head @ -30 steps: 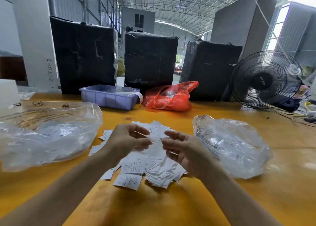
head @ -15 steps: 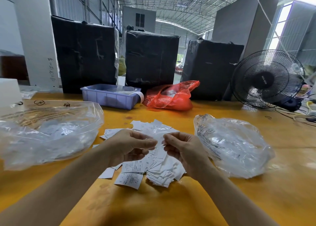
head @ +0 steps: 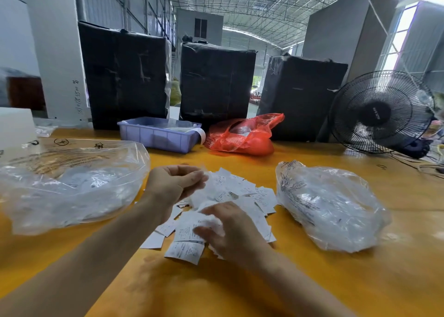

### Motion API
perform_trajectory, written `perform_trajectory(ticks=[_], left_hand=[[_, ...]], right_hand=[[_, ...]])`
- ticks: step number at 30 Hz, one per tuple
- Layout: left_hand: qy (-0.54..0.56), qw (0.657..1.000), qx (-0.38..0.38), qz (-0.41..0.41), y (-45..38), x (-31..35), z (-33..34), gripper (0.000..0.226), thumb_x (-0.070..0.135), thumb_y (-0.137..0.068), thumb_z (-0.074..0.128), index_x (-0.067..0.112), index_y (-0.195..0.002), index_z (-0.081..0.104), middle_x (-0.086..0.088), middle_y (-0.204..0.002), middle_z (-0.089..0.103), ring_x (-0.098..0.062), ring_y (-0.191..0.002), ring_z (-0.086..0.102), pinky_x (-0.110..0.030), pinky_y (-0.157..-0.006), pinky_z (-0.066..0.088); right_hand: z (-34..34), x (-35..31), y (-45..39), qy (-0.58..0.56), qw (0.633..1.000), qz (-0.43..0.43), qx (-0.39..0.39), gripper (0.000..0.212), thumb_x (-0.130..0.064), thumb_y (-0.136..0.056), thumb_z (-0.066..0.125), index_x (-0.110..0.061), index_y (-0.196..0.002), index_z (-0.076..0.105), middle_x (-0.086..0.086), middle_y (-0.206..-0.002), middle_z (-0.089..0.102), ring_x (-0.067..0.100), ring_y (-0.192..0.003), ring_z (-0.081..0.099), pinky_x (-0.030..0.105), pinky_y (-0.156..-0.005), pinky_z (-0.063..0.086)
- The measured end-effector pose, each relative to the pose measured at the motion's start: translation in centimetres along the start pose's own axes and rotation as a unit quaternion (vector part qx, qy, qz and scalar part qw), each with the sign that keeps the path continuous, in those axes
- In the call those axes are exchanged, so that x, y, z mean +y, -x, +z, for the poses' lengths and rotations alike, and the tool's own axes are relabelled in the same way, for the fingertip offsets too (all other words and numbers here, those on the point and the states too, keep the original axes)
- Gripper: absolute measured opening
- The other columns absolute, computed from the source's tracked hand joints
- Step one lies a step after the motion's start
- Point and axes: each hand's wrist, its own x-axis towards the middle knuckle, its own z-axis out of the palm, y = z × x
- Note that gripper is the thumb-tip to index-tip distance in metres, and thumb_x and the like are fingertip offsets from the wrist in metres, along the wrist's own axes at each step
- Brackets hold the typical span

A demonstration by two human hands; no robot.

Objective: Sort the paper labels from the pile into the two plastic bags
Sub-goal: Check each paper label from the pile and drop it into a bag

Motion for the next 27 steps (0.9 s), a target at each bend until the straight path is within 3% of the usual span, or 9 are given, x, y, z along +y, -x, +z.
perform_trajectory(ticks=[4,7,11,13,15,18,21,23,27], left_hand=[[-0.024,1.0,0.019,0.008,-0.3,-0.2,-0.4,0.008,-0.005,-0.074,0.07,0.0,-0.077,0.065,-0.005,-0.058,0.07,-0.009,-0.048,0.065,-0.013,-0.047,0.051],[-0.042,0.999,0.025,0.009,-0.6,-0.5,-0.6,0.012,-0.005,-0.071,0.073,0.002,-0.076,0.065,-0.003,-0.055,0.068,-0.008,-0.046,0.063,-0.013,-0.047,0.05],[-0.073,0.997,0.009,0.007,-0.7,-0.7,-0.9,0.014,-0.001,-0.066,0.077,0.004,-0.074,0.066,-0.003,-0.057,0.068,-0.01,-0.05,0.062,-0.019,-0.054,0.049],[-0.091,0.996,-0.007,0.009,-0.5,-0.8,-0.8,0.018,0.004,-0.06,0.078,0.004,-0.075,0.067,-0.006,-0.062,0.069,-0.015,-0.056,0.062,-0.024,-0.06,0.046],[-0.114,0.993,-0.031,0.008,-0.3,-0.9,-0.6,0.024,0.007,-0.057,0.079,0.003,-0.078,0.069,-0.01,-0.068,0.07,-0.018,-0.06,0.063,-0.027,-0.065,0.046],[-0.168,0.983,-0.079,0.012,0.1,-1.0,-0.3,0.029,0.011,-0.056,0.081,0.002,-0.081,0.07,-0.013,-0.074,0.073,-0.014,-0.059,0.065,-0.028,-0.067,0.049],[-0.217,0.967,-0.131,0.024,0.5,-1.1,0.1,0.025,0.013,-0.058,0.082,0.004,-0.079,0.071,-0.013,-0.073,0.073,-0.008,-0.054,0.063,-0.017,-0.051,0.047],[-0.241,0.958,-0.156,0.029,0.6,-1.2,0.3,0.02,0.015,-0.061,0.082,0.005,-0.077,0.073,-0.012,-0.073,0.073,-0.008,-0.054,0.062,-0.015,-0.049,0.045],[-0.273,0.944,-0.185,0.024,0.6,-1.4,0.3,0.008,0.011,-0.07,0.08,0.008,-0.075,0.074,-0.01,-0.074,0.074,-0.009,-0.057,0.063,-0.017,-0.052,0.044]], right_hand=[[1.1,-1.0,-0.7,0.104,0.993,-0.015,-0.055,0.057,-0.044,-0.089,0.059,-0.017,-0.137,0.046,0.002,-0.136,0.051,0.02,-0.129,0.033,0.037,-0.1,0.031],[0.9,-0.7,-0.9,0.053,0.997,0.04,-0.027,0.051,-0.032,-0.086,0.065,-0.019,-0.133,0.051,0.002,-0.125,0.053,0.021,-0.118,0.037,0.036,-0.096,0.034],[-0.2,0.6,-0.7,-0.01,0.996,0.064,0.061,0.014,-0.018,-0.087,0.064,-0.013,-0.097,0.071,0.003,-0.094,0.065,0.016,-0.09,0.051,0.034,-0.082,0.043],[-1.2,1.3,-0.6,-0.024,0.99,0.097,0.098,0.015,-0.016,-0.086,0.063,-0.005,-0.077,0.07,0.007,-0.078,0.067,0.015,-0.073,0.052,0.03,-0.068,0.041],[-2.4,2.1,-0.5,-0.067,0.978,0.145,0.132,0.018,-0.012,-0.084,0.064,0.002,-0.072,0.068,0.01,-0.069,0.064,0.014,-0.062,0.05,0.028,-0.059,0.037],[-4.4,3.1,-0.3,-0.251,0.927,0.206,0.185,0.007,-0.003,-0.081,0.067,0.002,-0.076,0.064,0.016,-0.071,0.062,0.017,-0.063,0.055,0.029,-0.058,0.046],[-5.9,2.9,-0.3,-0.497,0.817,0.234,0.173,0.015,0.007,-0.078,0.067,-0.002,-0.087,0.059,0.015,-0.084,0.062,0.024,-0.074,0.065,0.026,-0.06,0.056],[-6.3,2.1,-0.4,-0.576,0.771,0.224,0.154,0.017,0.001,-0.075,0.069,-0.006,-0.089,0.061,0.011,-0.082,0.064,0.018,-0.071,0.067,0.022,-0.058,0.054],[-6.1,0.7,-0.3,-0.564,0.794,0.191,0.122,0.007,-0.019,-0.074,0.067,-0.013,-0.077,0.067,0.003,-0.072,0.067,0.012,-0.073,0.065,0.023,-0.066,0.052]])
